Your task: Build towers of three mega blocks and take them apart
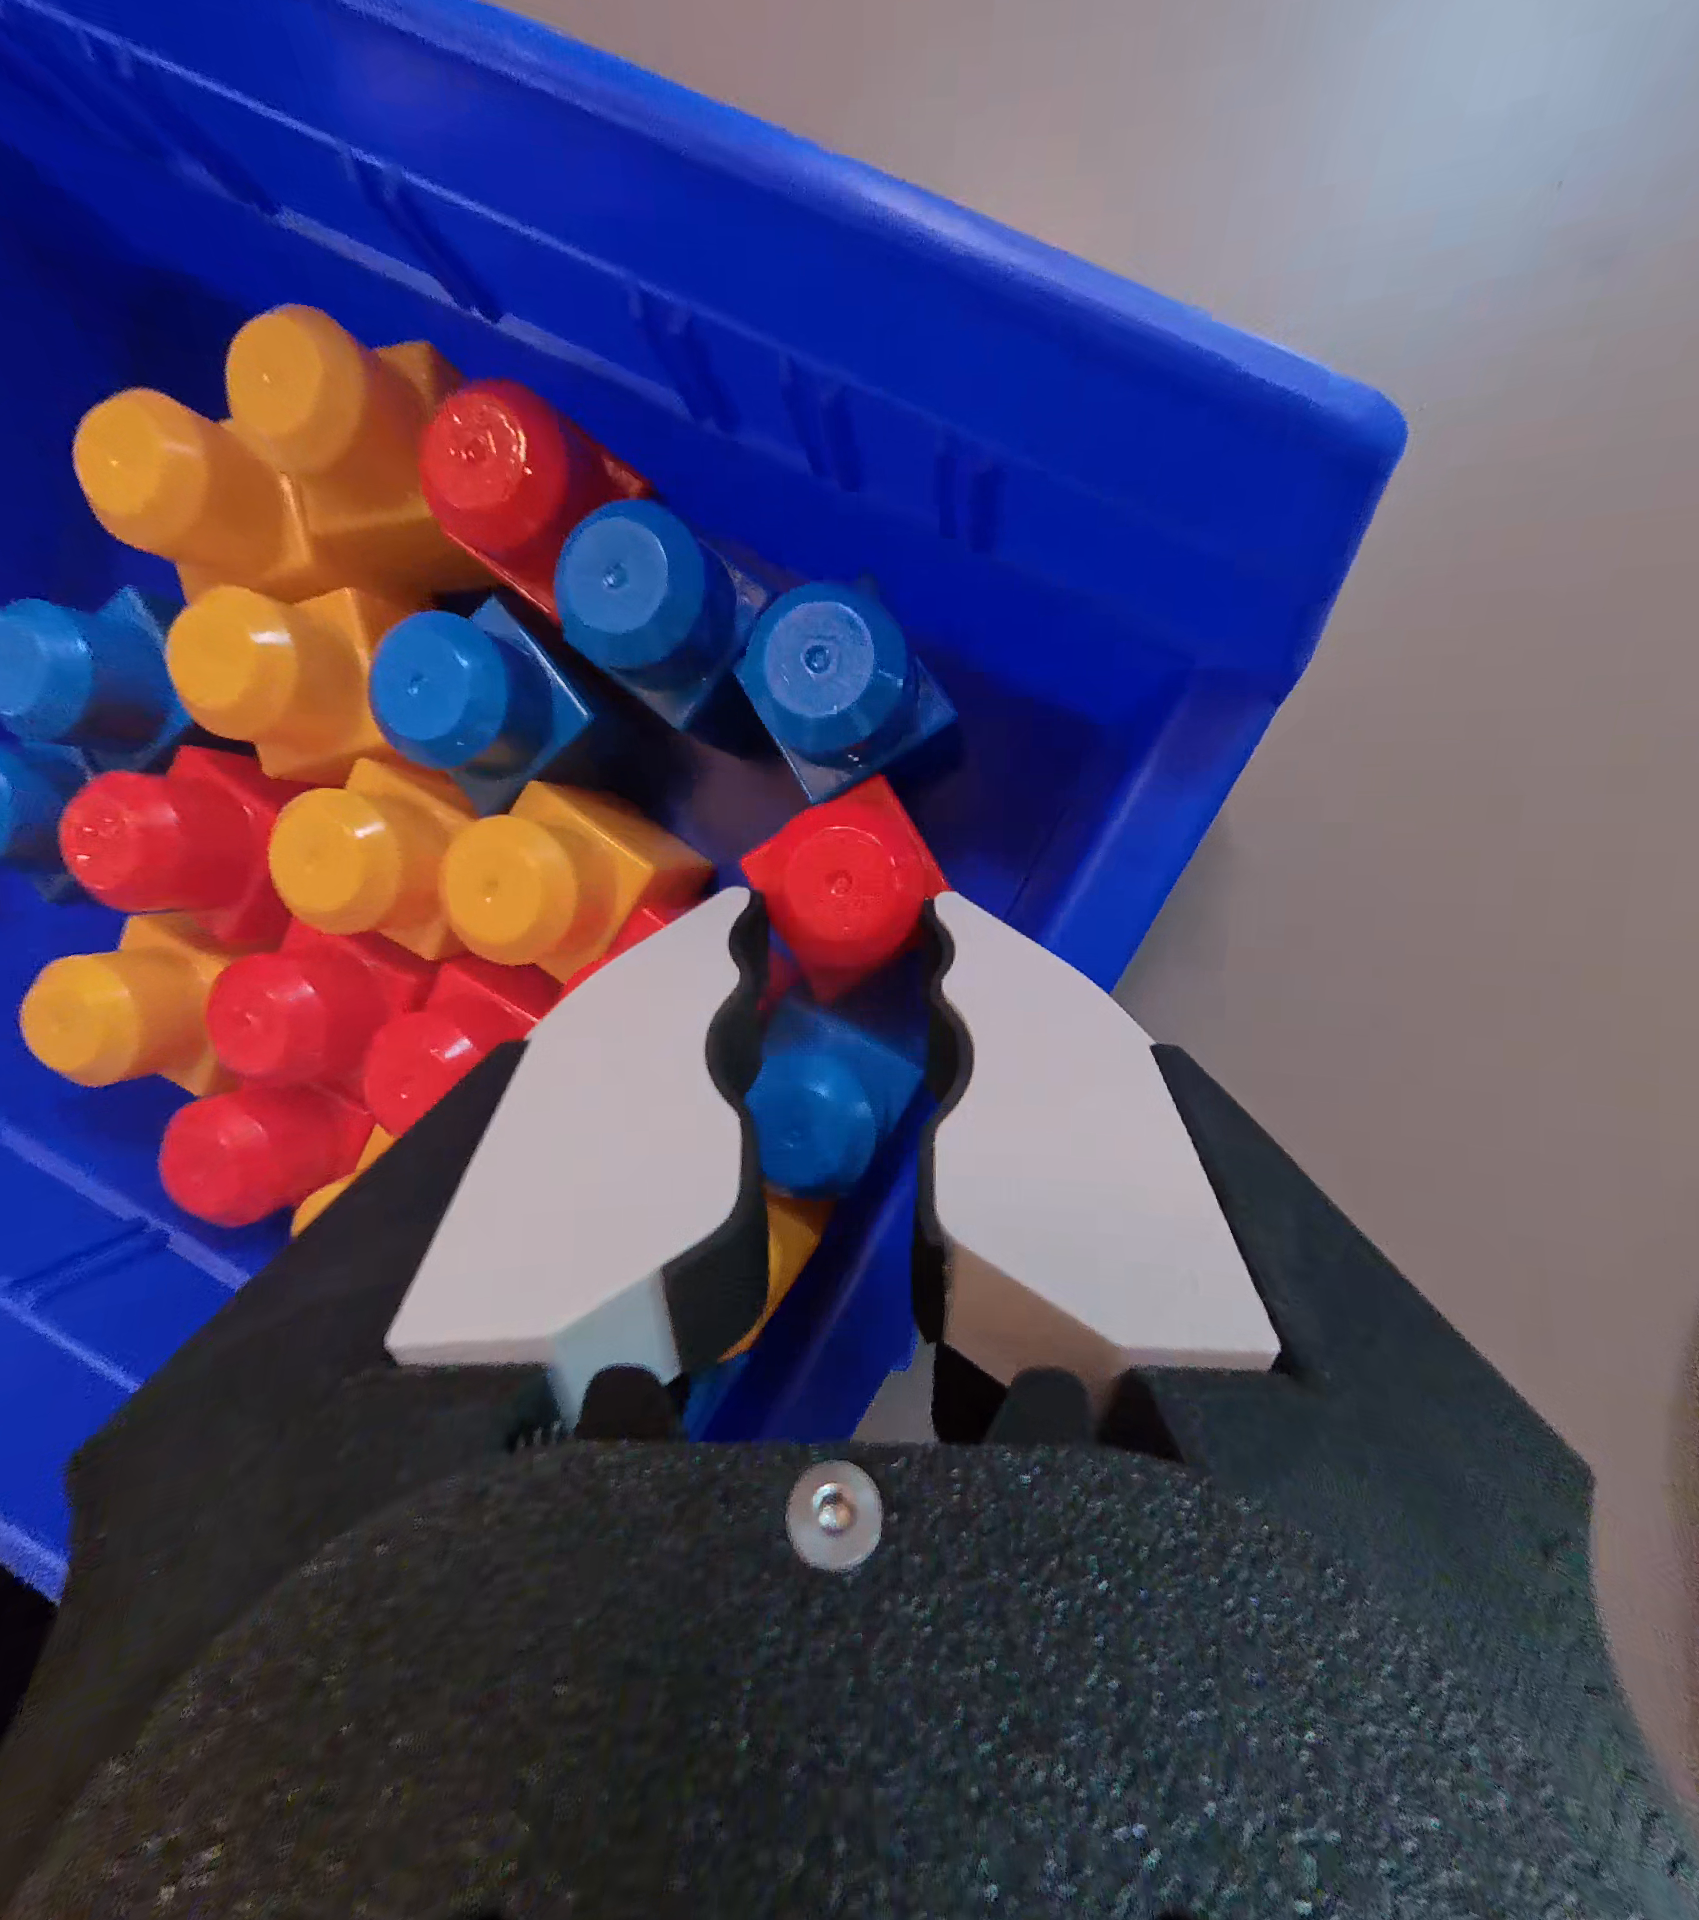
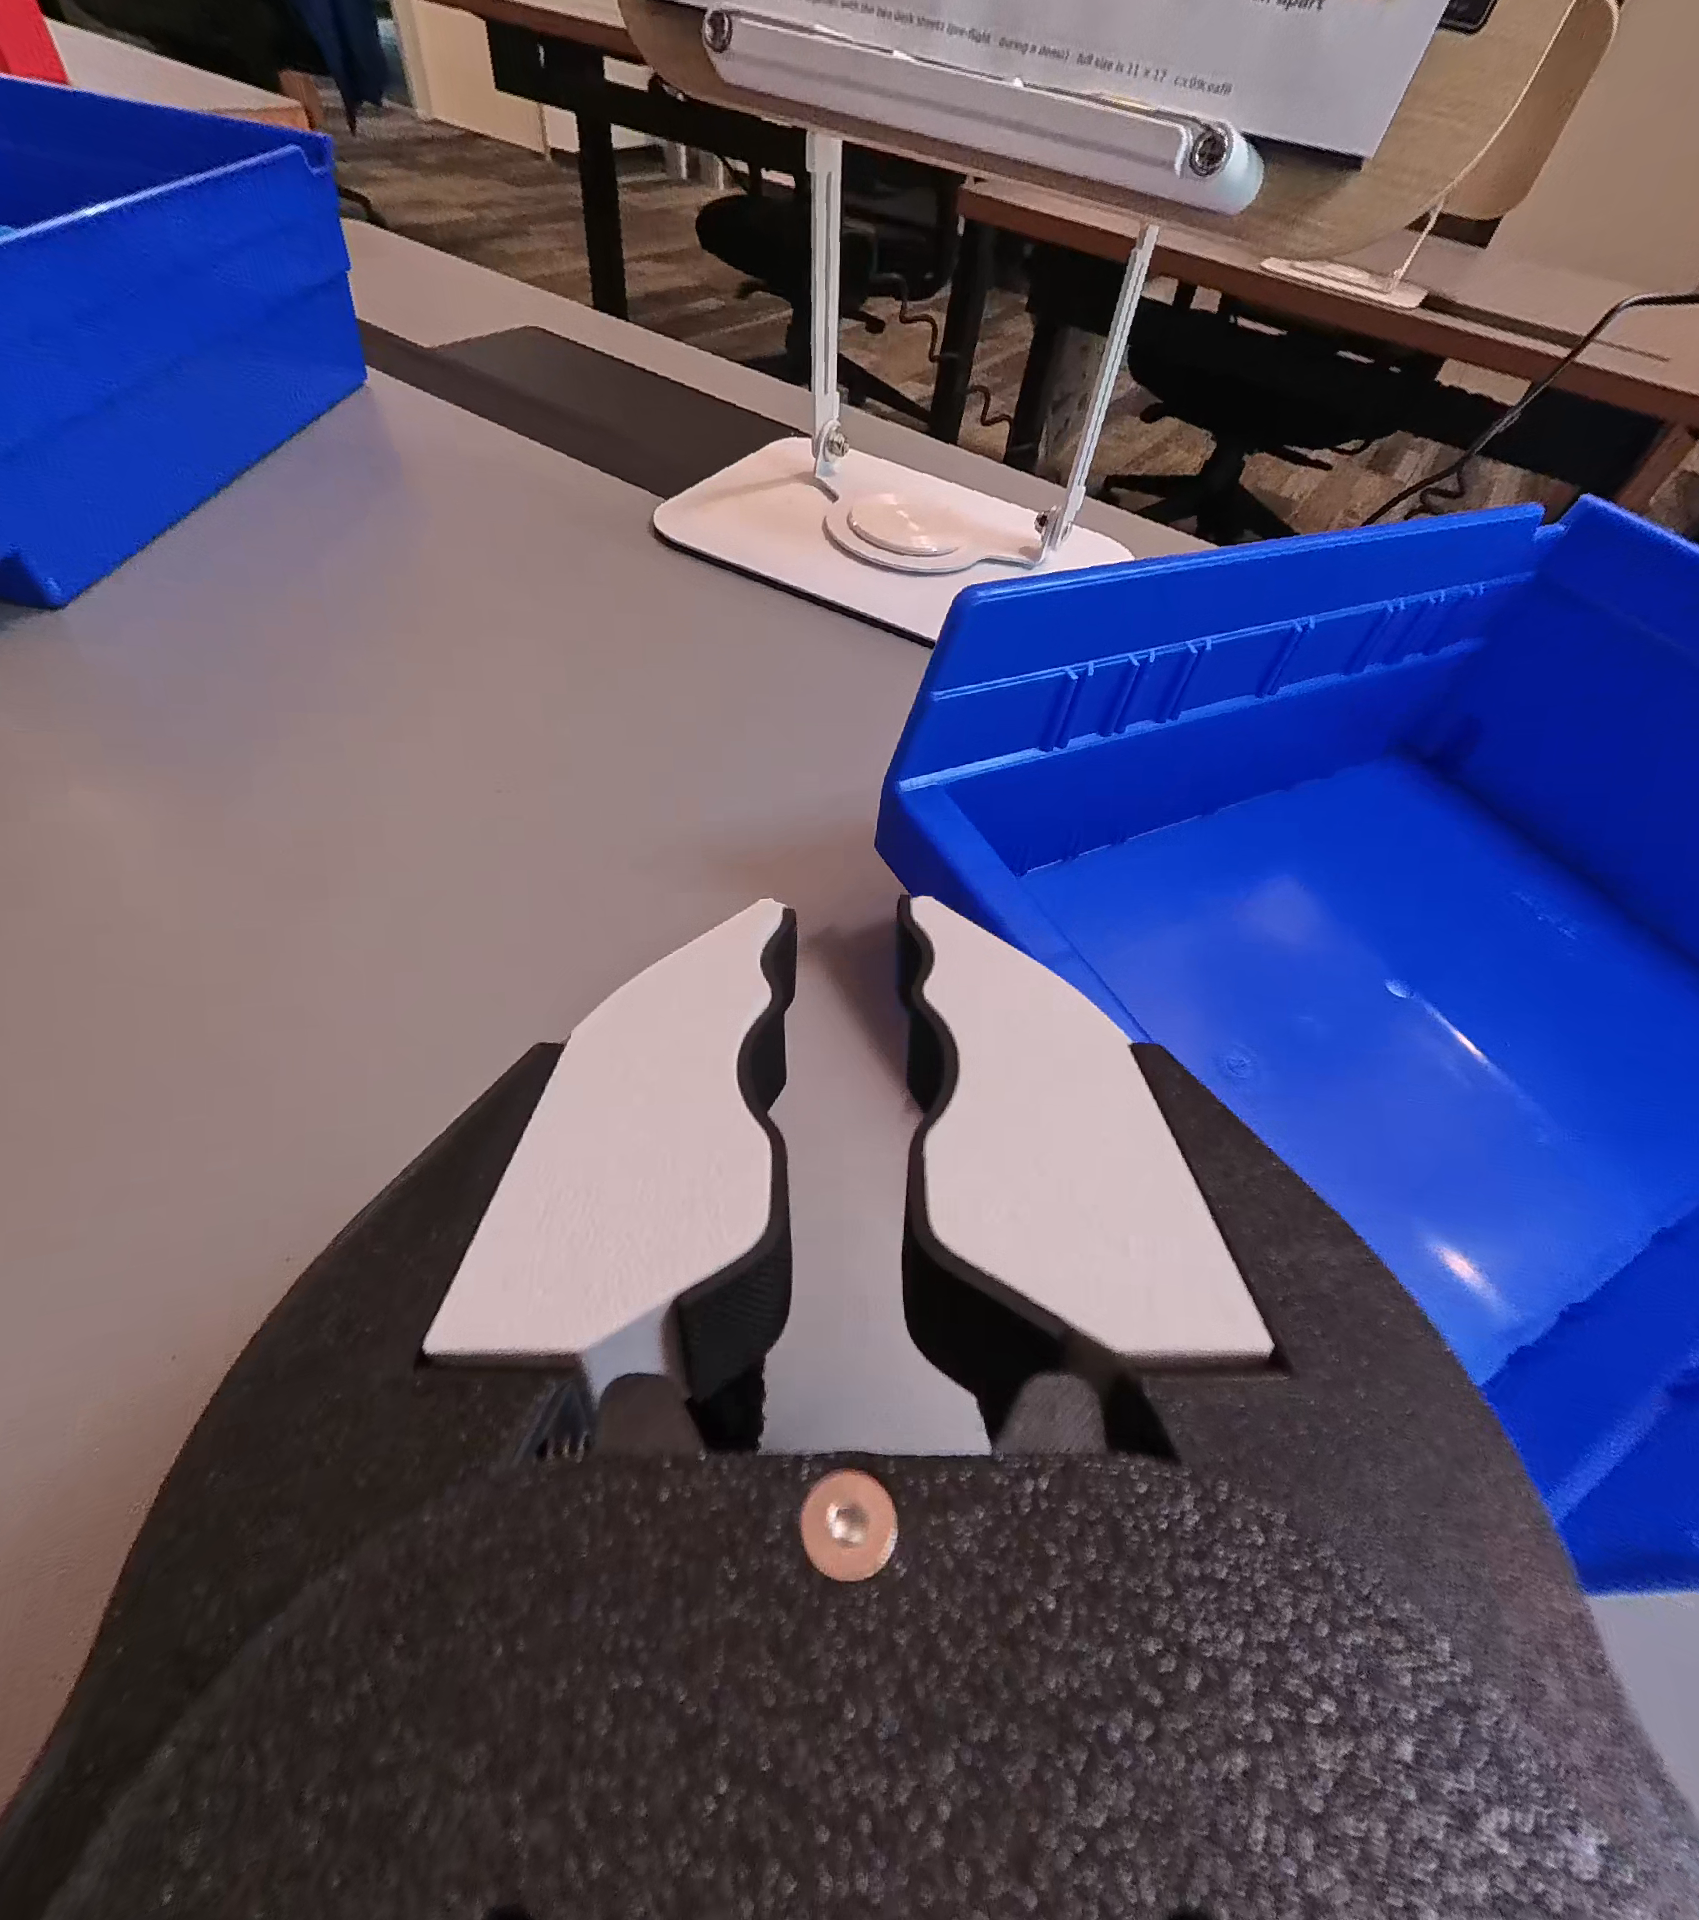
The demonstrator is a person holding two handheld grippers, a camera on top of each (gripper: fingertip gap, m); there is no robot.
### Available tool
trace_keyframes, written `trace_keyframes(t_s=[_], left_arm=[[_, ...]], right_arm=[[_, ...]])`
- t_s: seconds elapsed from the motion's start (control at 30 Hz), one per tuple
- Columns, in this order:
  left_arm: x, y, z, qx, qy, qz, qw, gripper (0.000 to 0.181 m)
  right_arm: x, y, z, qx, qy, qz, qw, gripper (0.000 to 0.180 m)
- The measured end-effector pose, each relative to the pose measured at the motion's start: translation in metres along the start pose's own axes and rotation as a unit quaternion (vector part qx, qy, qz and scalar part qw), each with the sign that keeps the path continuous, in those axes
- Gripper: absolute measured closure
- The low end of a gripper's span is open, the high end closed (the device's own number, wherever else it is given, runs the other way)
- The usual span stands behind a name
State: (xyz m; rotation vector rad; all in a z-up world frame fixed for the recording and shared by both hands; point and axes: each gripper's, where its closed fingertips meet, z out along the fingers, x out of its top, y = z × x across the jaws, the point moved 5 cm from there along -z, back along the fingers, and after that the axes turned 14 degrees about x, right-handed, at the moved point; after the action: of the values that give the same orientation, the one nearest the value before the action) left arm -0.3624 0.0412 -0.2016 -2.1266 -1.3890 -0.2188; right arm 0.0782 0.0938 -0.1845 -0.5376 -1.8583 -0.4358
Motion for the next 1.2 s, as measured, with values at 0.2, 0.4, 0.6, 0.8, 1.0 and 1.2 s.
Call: trace_keyframes(t_s=[0.2, 0.4, 0.6, 0.8, 1.0, 1.2], left_arm=[[0.012, -0.003, -0.049, 0.017, 0.132, -0.011, 0.991, 0.154], [0.043, 0.067, -0.121, -0.175, 0.289, 0.098, 0.936, 0.153], [0.049, 0.167, -0.132, -0.374, 0.341, 0.274, 0.818, 0.154], [0.055, 0.21, -0.122, -0.428, 0.337, 0.312, 0.778, 0.154], [0.069, 0.175, -0.115, -0.375, 0.376, 0.203, 0.823, 0.149], [0.068, 0.047, -0.076, -0.153, 0.387, -0.02, 0.909, 0.147]], right_arm=[[0.009, -0.015, 0.001, 0.042, 0.021, -0.03, 0.998, 0.162], [0.039, -0.091, 0.014, 0.233, 0.034, -0.109, 0.966, 0.15], [0.038, -0.163, 0.029, 0.473, -0.029, -0.092, 0.876, 0.125], [0.021, -0.181, 0.035, 0.531, -0.062, -0.08, 0.841, 0.142], [0.03, -0.157, 0.034, 0.463, -0.014, -0.084, 0.882, 0.143], [0.013, -0.103, 0.039, 0.357, -0.02, -0.074, 0.931, 0.143]])
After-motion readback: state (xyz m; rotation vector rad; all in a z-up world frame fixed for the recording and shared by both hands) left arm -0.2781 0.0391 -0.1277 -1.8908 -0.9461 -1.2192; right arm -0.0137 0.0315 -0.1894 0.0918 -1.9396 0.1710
